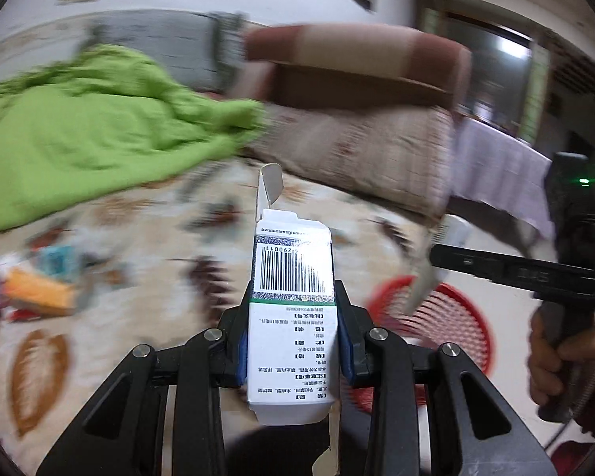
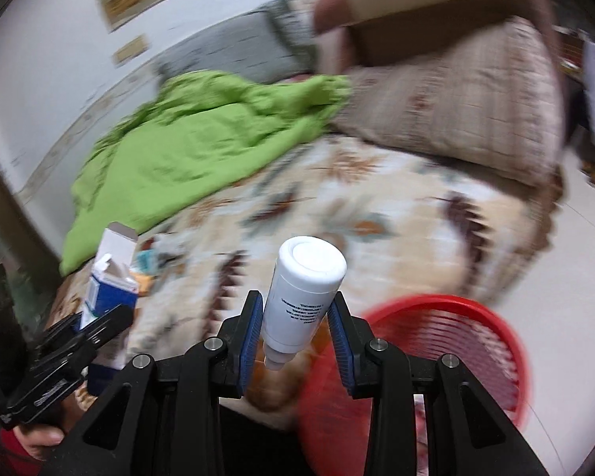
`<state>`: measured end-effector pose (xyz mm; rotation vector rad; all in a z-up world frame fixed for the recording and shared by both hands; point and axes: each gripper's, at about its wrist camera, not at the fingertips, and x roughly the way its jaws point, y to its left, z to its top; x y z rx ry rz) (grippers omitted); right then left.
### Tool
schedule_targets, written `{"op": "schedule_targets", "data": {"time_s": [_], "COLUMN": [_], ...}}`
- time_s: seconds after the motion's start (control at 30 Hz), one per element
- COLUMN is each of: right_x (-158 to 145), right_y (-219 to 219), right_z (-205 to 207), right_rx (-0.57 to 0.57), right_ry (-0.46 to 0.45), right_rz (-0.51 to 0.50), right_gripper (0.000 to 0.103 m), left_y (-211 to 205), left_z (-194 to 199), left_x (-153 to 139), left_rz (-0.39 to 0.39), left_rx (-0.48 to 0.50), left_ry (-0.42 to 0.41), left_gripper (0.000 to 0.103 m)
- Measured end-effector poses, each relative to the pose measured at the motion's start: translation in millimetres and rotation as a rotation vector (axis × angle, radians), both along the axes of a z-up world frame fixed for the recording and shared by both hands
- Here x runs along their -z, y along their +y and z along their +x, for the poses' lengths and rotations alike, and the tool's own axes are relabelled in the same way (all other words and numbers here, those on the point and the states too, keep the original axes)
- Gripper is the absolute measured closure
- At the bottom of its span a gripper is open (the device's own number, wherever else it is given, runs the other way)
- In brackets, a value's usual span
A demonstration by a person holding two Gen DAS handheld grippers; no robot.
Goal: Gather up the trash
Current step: 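Carry the box and bottle in both grippers to the red basket, then open both grippers to drop the box and bottle into the basket, then move both grippers back over the trash pile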
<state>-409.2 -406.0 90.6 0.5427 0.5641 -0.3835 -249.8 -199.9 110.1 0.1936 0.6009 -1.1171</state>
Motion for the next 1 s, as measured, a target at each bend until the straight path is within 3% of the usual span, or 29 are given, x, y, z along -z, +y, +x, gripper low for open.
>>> {"op": "schedule_targets", "data": {"time_s": [0.27, 0.3, 0.33, 0.37, 0.47, 0.7, 1.0], "right_x": [25, 27, 29, 29, 26, 18, 6], "right_y": [-45, -46, -48, -49, -52, -37, 24], "right_z": [-52, -53, -57, -59, -63, -36, 46], "right_rx": [0.138, 0.140, 0.146, 0.156, 0.180, 0.097, -0.159], "right_ry": [0.070, 0.073, 0.071, 0.070, 0.064, 0.020, 0.004], "right_rz": [0.058, 0.065, 0.077, 0.081, 0.056, 0.054, 0.024], "right_gripper": [0.065, 0.065, 0.062, 0.050, 0.043, 0.043, 0.043], "left_y": [-89, -97, -103, -107, -103, -65, 27], "left_z": [-57, -60, -61, -62, -62, -32, 40], "left_x": [15, 18, 21, 22, 20, 12, 9], "left_rz": [0.063, 0.081, 0.093, 0.099, 0.086, 0.076, 0.063], "left_rx": [0.237, 0.253, 0.257, 0.259, 0.250, 0.118, -0.160], "left_ry": [0.111, 0.122, 0.131, 0.145, 0.152, 0.134, 0.130], "left_gripper": [0.069, 0.066, 0.055, 0.047, 0.043, 0.035, 0.035]}}
